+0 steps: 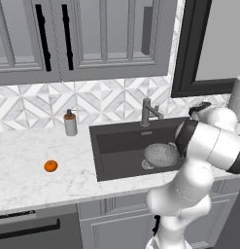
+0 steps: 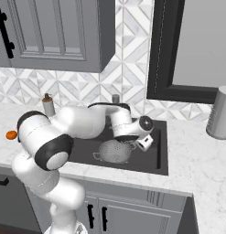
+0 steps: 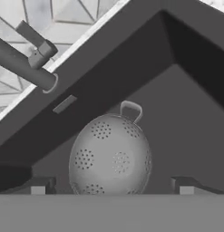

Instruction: Put the colander in the sink, put the orange in the colander, and turn on the sink faucet and pour water over the colander.

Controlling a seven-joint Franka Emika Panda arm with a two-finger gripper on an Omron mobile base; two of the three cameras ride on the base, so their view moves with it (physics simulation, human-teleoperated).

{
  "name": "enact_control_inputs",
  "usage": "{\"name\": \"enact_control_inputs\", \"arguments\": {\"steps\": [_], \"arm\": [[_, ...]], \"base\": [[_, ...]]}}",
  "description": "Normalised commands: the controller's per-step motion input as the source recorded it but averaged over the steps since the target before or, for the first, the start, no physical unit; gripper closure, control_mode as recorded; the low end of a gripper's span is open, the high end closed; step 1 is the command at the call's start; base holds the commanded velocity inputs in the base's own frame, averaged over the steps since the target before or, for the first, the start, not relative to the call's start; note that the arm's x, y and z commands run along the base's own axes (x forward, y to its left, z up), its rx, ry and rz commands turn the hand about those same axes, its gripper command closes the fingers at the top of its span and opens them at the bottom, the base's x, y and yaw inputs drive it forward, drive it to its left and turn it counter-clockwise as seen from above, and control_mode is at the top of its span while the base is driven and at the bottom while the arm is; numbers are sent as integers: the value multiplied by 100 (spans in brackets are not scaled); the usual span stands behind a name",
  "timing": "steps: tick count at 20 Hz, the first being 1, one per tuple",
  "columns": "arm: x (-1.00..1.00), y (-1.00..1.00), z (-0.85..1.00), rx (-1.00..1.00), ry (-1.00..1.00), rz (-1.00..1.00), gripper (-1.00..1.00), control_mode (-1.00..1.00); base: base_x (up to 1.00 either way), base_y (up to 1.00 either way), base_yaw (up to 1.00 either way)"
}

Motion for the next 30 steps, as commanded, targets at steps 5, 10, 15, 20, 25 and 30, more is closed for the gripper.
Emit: {"name": "enact_control_inputs", "arguments": {"steps": [5, 10, 15, 20, 25, 30], "arm": [[-93, 4, 90, -14, -16, 0, -100, -100], [-83, 40, 84, -24, -8, 0, -100, -100], [-39, 86, 79, -24, 16, 1, -100, -100], [-30, 100, 68, -17, 32, 0, -100, -100], [-42, 92, 52, -6, 31, 13, -100, -100], [-46, 79, 33, 0, 32, 20, -100, -100]], "base": [[0, 0, 0], [0, 0, 0], [0, 0, 0], [0, 0, 0], [0, 0, 0], [0, 0, 0]]}}
